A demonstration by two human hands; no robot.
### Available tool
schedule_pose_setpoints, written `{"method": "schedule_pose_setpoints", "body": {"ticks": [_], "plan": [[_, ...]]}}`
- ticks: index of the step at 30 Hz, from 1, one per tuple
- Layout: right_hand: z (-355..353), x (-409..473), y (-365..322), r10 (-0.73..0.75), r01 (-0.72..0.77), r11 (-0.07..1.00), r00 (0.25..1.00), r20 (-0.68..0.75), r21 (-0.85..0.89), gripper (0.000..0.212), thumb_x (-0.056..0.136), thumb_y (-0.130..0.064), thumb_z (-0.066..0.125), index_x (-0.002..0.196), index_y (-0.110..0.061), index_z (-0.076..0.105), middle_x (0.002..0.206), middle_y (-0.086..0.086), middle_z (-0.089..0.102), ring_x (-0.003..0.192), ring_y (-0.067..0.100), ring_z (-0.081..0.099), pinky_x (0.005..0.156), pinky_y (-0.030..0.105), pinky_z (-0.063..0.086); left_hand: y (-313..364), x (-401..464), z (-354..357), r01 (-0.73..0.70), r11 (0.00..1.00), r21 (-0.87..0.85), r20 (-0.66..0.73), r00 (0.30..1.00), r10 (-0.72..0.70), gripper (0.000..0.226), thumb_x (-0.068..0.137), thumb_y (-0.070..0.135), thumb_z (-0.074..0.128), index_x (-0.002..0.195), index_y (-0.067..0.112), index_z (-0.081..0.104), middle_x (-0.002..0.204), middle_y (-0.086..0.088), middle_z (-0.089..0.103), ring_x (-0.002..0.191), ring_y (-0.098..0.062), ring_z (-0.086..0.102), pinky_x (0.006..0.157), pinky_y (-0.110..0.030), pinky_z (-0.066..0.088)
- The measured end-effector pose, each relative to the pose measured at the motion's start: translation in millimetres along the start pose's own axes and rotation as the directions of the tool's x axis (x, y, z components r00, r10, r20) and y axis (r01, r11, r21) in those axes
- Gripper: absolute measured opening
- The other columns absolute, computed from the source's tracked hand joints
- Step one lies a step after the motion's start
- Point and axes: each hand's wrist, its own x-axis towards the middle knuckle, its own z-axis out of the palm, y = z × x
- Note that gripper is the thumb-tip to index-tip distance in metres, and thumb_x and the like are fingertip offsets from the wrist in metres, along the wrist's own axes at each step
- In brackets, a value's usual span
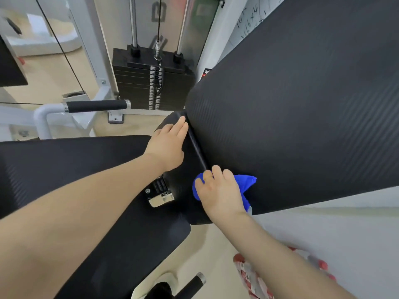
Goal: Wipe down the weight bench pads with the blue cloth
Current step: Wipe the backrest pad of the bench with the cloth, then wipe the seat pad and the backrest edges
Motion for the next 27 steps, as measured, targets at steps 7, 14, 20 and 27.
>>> {"method": "schedule_pose_setpoints", "body": {"ticks": [7,14,20,27], "plan": [[0.4,43.2,0.6,0.06,-0.063,0.998,0.964,-0.259,-0.005,0.018,0.09,-0.017,0.046,0.104,-0.017,0.057,0.101,0.003,0.057,0.094,0.021,0.046,0.07,0.031,0.031,1.9,-0.6,11.1,0.031,0.998,-0.057,0.017,0.999,-0.03,0.079,0.088,0.009,0.046,0.149,0.015,-0.004,0.159,-0.001,-0.012,0.146,-0.025,0.003,0.118,-0.041,0.018],[44.3,-60.2,-1.9,-0.016,0.014,0.997,1.0,-0.025,-0.073,0.022,0.067,-0.019,0.065,0.088,-0.021,0.062,0.081,-0.002,0.056,0.074,0.018,0.046,0.059,0.03,0.026,32.4,-22.6,23.9,0.467,0.363,-0.806,0.324,0.862,-0.389,0.073,0.086,0.006,0.044,0.148,0.028,0.014,0.14,-0.002,0.038,0.112,-0.023,0.051,0.091,-0.03,0.043],[40.2,-39.1,-0.9,-0.071,0.05,0.991,0.983,-0.168,-0.126,0.015,0.069,-0.022,0.063,0.083,-0.025,0.067,0.075,-0.005,0.06,0.072,0.016,0.05,0.06,0.027,0.035,56.6,-18.1,41.8,0.523,0.238,-0.818,0.427,0.831,-0.357,0.093,0.078,0.02,0.056,0.15,0.024,-0.003,0.157,-0.006,0.016,0.139,-0.029,0.025,0.114,-0.044,0.026],[45.5,-43.8,-6.8,0.116,-0.121,0.993,0.96,-0.255,-0.006,0.027,0.07,-0.011,0.045,0.085,-0.021,0.064,0.075,0.0,0.059,0.07,0.018,0.05,0.059,0.029,0.036,54.8,-13.8,58.1,0.467,0.357,-0.809,0.328,0.862,-0.385,0.106,0.077,0.033,0.071,0.149,0.019,-0.005,0.154,-0.007,0.022,0.139,-0.028,0.03,0.113,-0.039,0.03]]}}
